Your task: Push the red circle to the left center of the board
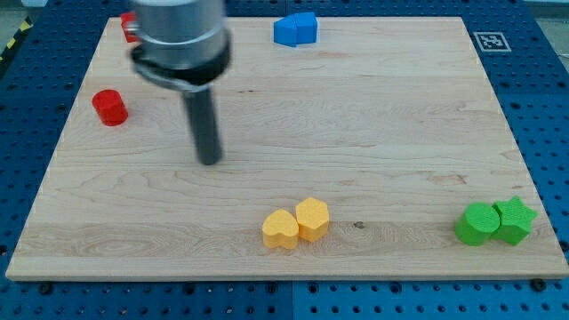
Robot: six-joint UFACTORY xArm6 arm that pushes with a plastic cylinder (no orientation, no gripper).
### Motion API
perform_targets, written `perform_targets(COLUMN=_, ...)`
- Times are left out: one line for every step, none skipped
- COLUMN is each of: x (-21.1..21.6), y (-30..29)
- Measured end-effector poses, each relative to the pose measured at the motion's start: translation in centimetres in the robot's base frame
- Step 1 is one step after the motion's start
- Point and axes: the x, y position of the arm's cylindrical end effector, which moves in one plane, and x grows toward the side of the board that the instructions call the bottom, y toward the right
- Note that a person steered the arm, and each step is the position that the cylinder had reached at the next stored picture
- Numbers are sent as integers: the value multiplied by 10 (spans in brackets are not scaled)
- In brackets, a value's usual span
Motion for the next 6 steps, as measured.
perform_targets(x=-30, y=-50)
perform_targets(x=-67, y=-103)
perform_targets(x=-67, y=-129)
perform_targets(x=-61, y=-130)
perform_targets(x=-41, y=-130)
perform_targets(x=-43, y=-157)
